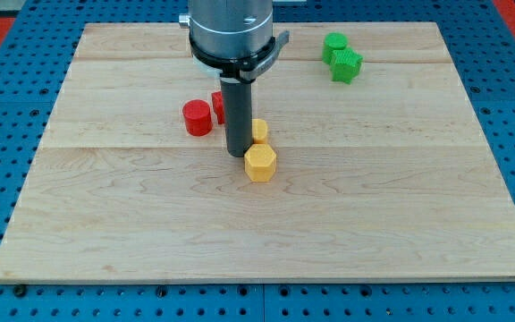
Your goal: Push yellow heart closer to green star
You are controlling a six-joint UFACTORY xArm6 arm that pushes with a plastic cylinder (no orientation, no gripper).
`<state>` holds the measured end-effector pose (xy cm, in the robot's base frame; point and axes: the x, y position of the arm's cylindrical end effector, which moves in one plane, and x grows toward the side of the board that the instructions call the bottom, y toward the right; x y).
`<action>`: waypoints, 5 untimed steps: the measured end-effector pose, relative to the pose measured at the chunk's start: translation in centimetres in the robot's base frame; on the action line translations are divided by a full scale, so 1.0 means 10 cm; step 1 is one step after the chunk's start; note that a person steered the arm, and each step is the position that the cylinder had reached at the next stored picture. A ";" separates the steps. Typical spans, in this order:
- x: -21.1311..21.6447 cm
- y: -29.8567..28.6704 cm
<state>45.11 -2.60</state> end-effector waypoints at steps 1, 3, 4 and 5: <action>-0.09 0.29; -0.44 0.78; -0.39 0.62; -0.37 0.28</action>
<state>41.38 0.17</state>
